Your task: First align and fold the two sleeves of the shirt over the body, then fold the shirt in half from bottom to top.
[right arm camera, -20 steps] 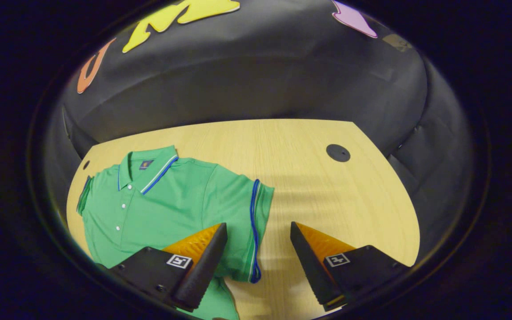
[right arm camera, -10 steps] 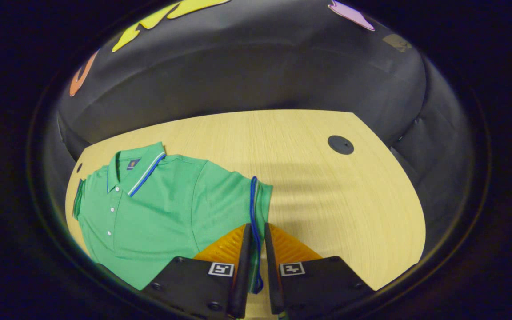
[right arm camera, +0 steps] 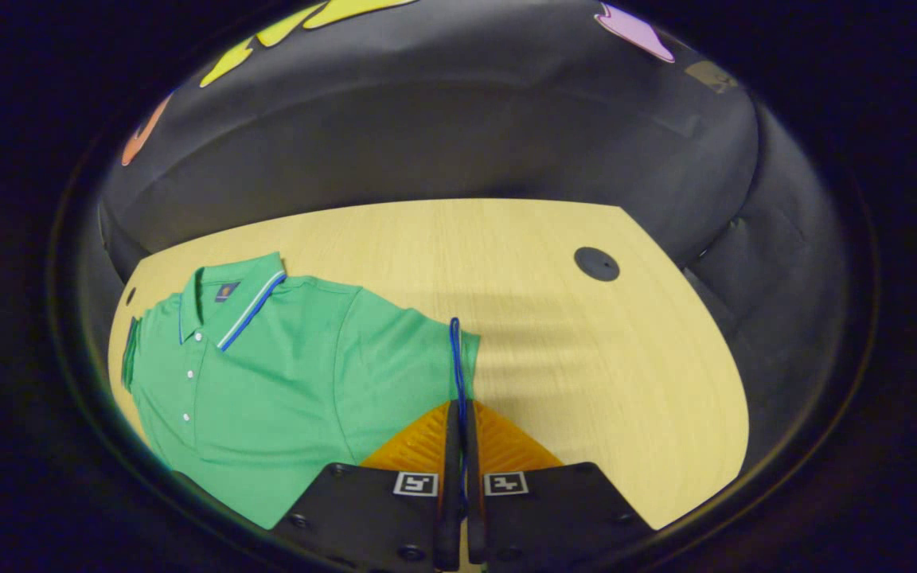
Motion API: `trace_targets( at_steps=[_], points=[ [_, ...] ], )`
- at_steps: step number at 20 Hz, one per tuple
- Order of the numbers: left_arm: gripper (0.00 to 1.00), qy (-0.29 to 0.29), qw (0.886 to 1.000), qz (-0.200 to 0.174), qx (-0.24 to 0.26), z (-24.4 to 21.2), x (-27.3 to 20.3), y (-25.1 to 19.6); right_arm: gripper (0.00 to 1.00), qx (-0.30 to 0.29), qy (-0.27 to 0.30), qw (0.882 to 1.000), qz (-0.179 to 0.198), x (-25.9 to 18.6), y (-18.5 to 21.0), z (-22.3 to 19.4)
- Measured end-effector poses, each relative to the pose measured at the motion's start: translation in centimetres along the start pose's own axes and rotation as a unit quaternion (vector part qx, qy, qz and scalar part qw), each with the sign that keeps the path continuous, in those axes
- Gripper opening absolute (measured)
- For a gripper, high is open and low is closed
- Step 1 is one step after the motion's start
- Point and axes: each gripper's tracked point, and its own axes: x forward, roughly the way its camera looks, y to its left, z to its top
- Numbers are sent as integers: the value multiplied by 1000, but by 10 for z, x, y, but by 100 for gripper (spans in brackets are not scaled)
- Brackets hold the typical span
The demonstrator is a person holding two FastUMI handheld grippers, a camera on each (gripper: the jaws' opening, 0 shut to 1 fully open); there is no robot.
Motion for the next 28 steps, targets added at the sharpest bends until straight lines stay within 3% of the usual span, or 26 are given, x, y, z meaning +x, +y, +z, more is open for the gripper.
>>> trace_targets(
  at_steps=[4,11,21,28],
  points=[
    [100,-6,1000,-3,-8,4,-3,1,6,-8,-32,999,7,-23,13,25],
    [100,-4,1000,-1,-15,-2,-11,16,6,-58,-69,995,48,-47,74,42],
    [100,13,999,30,-30,-23,-20,60,6,-115,-39,989,89,-44,171,-3],
    [100,28,998,40,-37,-39,-25,85,7,-131,-5,988,85,-33,197,-38]
  ],
)
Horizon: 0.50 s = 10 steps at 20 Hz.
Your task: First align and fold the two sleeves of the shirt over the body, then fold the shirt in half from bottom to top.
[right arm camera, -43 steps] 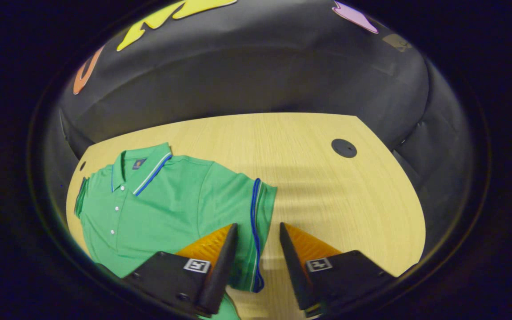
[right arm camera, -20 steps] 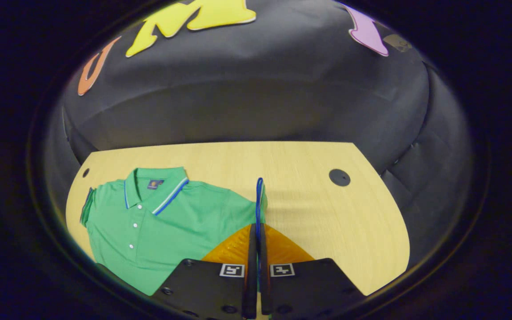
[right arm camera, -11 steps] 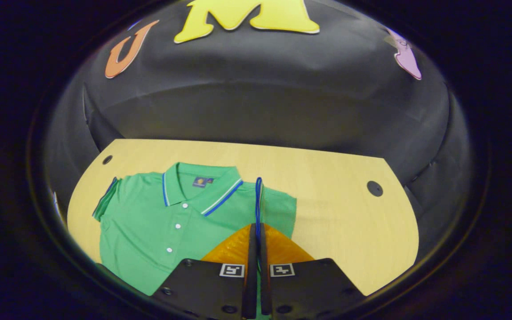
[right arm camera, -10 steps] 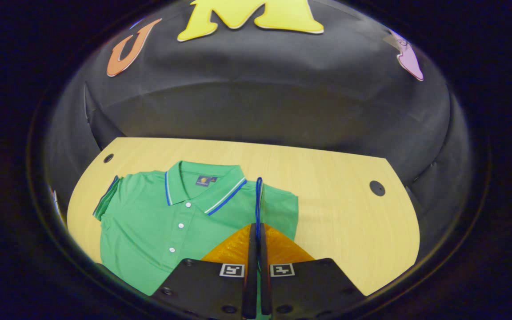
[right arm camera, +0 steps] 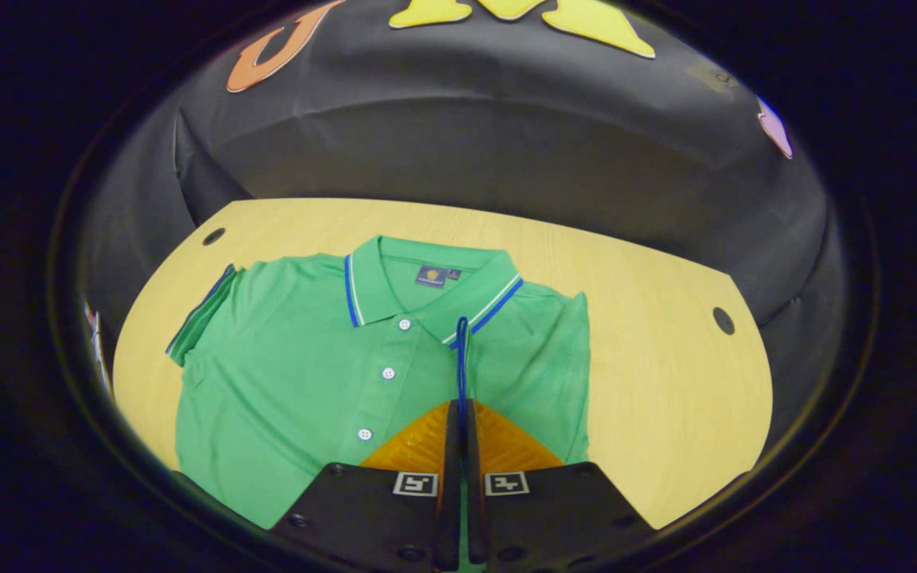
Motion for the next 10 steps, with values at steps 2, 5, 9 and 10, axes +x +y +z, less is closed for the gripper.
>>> trace_targets(
  at_steps=[2,5,9,10],
  points=[
    [100,4,1000,1,-2,-2,1,8,7,-1,2,1000,-5,1,1,-2],
    [100,9,1000,-3,-5,-3,5,16,7,6,3,1000,-1,-2,3,-3],
    [100,6,1000,-17,1,5,16,23,31,34,-8,999,18,-25,6,3],
    [100,3,1000,-25,3,9,21,23,43,44,-14,999,26,-34,8,6]
  ],
)
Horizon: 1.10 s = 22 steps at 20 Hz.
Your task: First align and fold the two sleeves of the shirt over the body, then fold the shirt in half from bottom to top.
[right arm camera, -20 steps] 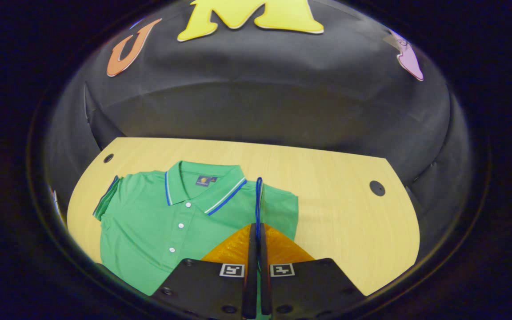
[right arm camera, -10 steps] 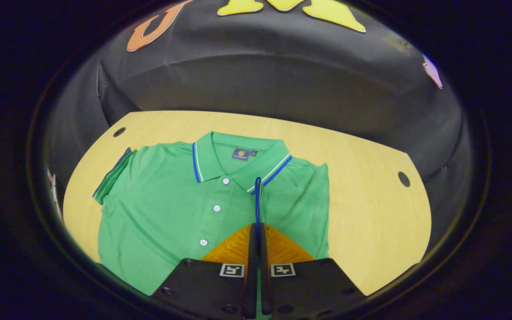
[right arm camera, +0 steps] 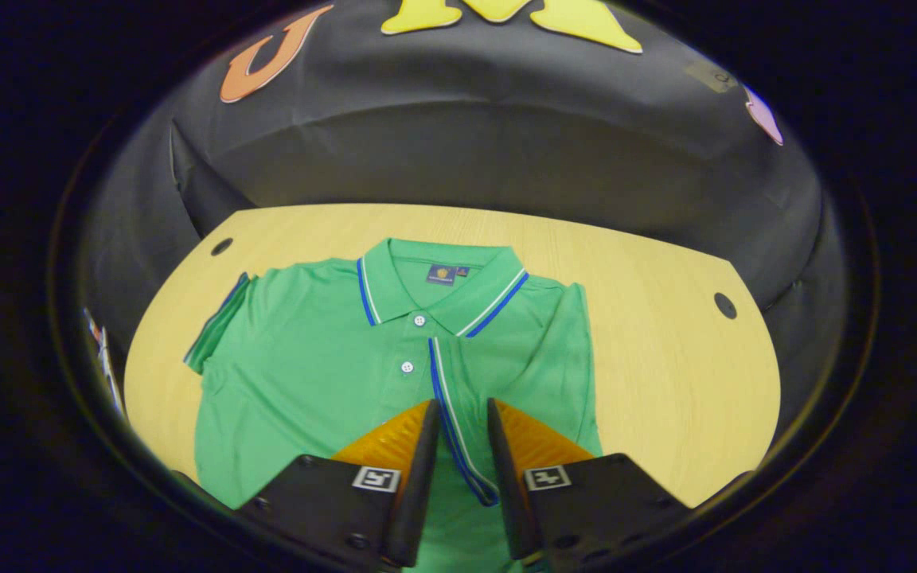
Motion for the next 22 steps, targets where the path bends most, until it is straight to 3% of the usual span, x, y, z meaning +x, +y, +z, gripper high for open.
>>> trace_targets(
  at_steps=[2,7,10,11,13,14,20,21,22],
  points=[
    [100,-7,1000,-18,7,7,17,-2,63,10,-11,1000,6,-23,-1,4],
    [100,-3,998,-66,23,14,87,-20,84,3,-47,999,-2,-92,-17,6],
    [100,29,995,-89,23,2,146,-36,83,-6,-65,998,-11,-140,-33,-1],
    [100,43,995,-91,26,-6,166,-41,89,-13,-70,997,-14,-155,-37,-5],
    [100,70,993,-94,31,-20,204,-48,86,-18,-74,997,-30,-180,-48,-16],
    [100,82,992,-94,30,-27,220,-49,89,-13,-74,997,-33,-192,-48,-22],
    [100,142,984,-107,26,-59,310,-71,86,5,-62,997,-46,-252,-33,-61],
    [100,152,982,-105,30,-64,322,-73,94,8,-62,997,-48,-259,-29,-64],
    [100,161,981,-101,32,-70,335,-73,94,11,-62,997,-50,-263,-25,-66]
  ],
)
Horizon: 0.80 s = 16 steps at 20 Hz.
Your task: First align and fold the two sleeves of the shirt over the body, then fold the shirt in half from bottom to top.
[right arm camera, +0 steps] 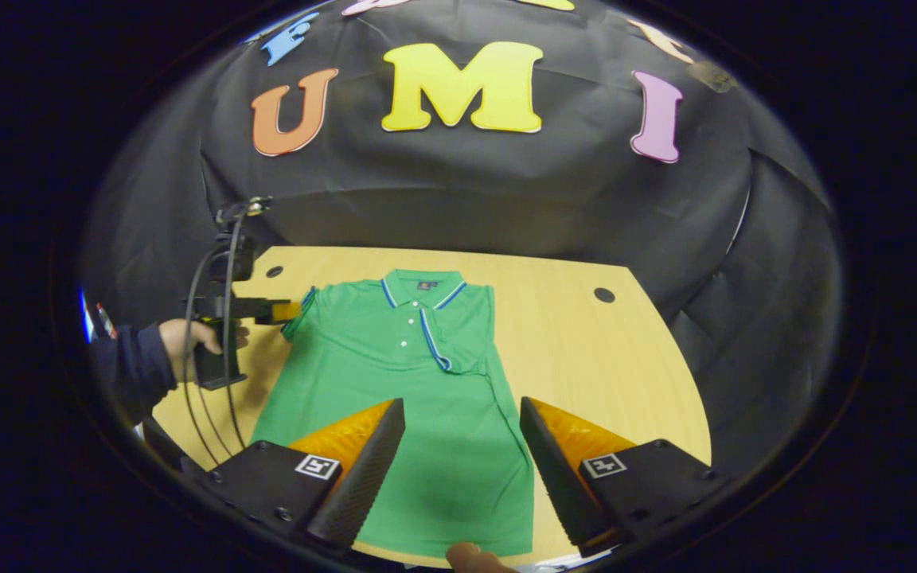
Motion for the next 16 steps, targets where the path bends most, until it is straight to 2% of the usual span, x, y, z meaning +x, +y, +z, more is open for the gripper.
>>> trace_targets(
  at_steps=[5,7,9,11,14,15,16],
  points=[
    [100,21,1000,7,2,0,30,4,93,16,-3,1000,-17,-18,8,-1],
    [90,41,999,-1,-1,-7,33,2,95,17,-8,1000,-19,-24,10,1],
    [84,48,999,6,-9,-9,38,5,95,22,-9,999,-22,-25,6,0],
    [74,48,999,8,1,-9,40,8,97,27,-7,999,-26,-26,2,-1],
    [51,53,998,10,26,-7,43,9,97,35,-2,999,-27,-24,-1,-4],
    [55,55,998,5,34,-6,44,6,97,35,-2,999,-27,-24,-2,-3],
    [37,57,997,-2,43,-5,45,2,97,32,-3,999,-27,-24,-2,-4]
  ],
)
